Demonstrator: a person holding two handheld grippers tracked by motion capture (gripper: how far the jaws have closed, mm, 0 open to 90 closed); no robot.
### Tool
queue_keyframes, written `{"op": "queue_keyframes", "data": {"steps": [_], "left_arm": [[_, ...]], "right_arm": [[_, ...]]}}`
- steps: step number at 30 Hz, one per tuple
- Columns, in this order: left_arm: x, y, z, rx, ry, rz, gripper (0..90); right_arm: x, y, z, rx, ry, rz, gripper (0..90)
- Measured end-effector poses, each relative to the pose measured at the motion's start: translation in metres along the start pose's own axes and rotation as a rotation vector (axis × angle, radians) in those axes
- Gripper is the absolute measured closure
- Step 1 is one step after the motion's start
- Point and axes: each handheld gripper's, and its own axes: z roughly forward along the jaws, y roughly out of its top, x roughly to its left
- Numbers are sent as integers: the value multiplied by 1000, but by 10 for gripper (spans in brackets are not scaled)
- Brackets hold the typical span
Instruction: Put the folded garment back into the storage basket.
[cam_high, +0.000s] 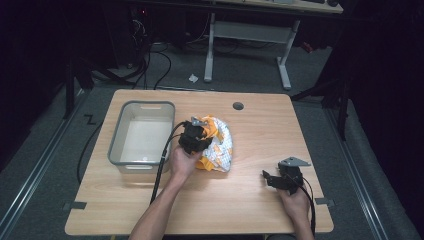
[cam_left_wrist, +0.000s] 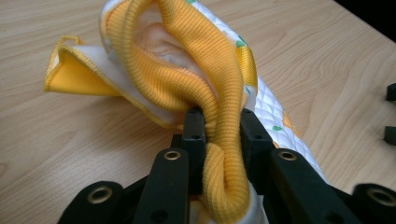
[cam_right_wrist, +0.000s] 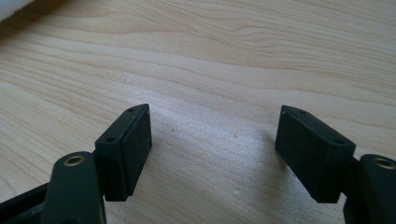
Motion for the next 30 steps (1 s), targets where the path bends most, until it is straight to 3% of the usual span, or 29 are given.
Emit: {"op": "queue_keyframes", "data": {"steps": [15, 25, 30], "left_arm": [[-3, 3, -27, -41, -13, 31, 759], [7, 4, -44, -79, -48, -8, 759], [9, 7, -51, -85, -43, 0, 760]], "right_arm": [[0, 0, 0, 1, 0, 2, 273], [0, 0, 0, 1, 0, 2, 273], [0, 0, 0, 1, 0, 2, 273]]}}
